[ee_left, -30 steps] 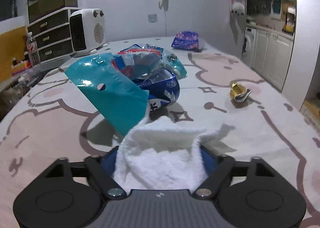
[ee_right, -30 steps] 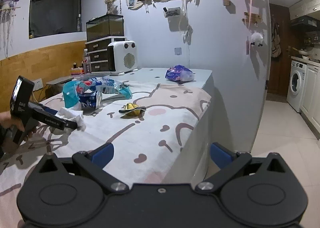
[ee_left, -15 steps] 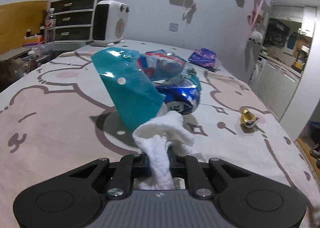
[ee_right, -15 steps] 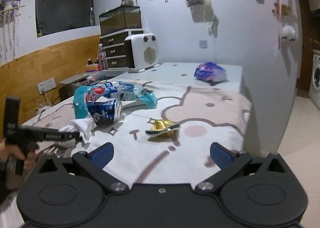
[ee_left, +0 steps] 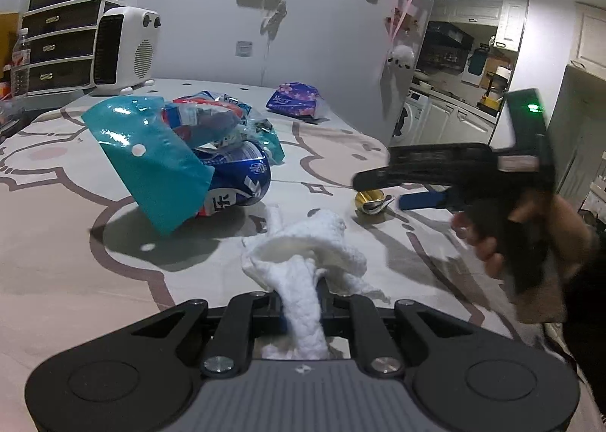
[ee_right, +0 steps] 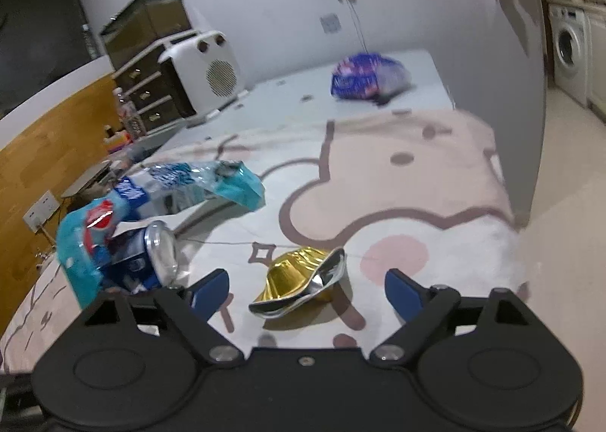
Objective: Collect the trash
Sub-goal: 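Grasp the gold foil wrapper with the right tool while the left tool holds the tissue, then carry the tissue and gold wrapper with both tools toward the wastebasket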
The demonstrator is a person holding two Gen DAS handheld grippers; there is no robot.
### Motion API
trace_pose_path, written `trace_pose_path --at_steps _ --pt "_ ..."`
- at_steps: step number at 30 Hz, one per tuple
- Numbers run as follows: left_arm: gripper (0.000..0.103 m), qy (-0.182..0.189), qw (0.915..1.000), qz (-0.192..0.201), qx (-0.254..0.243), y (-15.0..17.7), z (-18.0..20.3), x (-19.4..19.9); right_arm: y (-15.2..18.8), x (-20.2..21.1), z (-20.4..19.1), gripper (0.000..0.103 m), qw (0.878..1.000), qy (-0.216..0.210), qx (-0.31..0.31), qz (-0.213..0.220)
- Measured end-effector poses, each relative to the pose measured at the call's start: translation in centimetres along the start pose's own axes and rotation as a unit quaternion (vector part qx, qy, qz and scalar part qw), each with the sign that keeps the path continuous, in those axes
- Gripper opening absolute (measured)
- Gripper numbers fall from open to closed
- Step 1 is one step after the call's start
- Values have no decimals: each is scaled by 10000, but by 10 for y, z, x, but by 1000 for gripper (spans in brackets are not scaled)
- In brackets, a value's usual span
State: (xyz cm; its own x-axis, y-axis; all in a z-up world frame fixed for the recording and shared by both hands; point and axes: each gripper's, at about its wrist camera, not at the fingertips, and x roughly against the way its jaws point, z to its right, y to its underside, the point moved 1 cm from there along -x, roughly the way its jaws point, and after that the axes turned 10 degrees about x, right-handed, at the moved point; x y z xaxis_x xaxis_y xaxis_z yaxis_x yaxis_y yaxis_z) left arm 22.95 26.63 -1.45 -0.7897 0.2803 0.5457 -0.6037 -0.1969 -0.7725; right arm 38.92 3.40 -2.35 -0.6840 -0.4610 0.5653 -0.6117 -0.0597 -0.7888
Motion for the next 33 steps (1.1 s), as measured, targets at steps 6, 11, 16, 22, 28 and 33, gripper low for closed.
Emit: trace_pose_path --at_steps 6,11,16,22,28,33 --pt "13 -16 10000 15 59 0 -2 -1 -2 -22 -16 68 9977 401 547 87" --pt "13 -35 10000 9 93 -1 -3 -1 8 -15 -32 54 9901 446 1330 -1" --pt "13 -103 9998 64 158 -1 -4 1 22 3 -37 53 9871 228 1587 -12" --pt "13 -324 9992 163 178 1 0 6 46 35 -45 52 9826 19 1857 5" --pt "13 -380 9983 379 226 9 18 21 64 66 -49 52 9792 -161 2020 95" --pt "13 -726 9963 338 305 20 31 31 73 91 -46 52 9798 -258 1975 169"
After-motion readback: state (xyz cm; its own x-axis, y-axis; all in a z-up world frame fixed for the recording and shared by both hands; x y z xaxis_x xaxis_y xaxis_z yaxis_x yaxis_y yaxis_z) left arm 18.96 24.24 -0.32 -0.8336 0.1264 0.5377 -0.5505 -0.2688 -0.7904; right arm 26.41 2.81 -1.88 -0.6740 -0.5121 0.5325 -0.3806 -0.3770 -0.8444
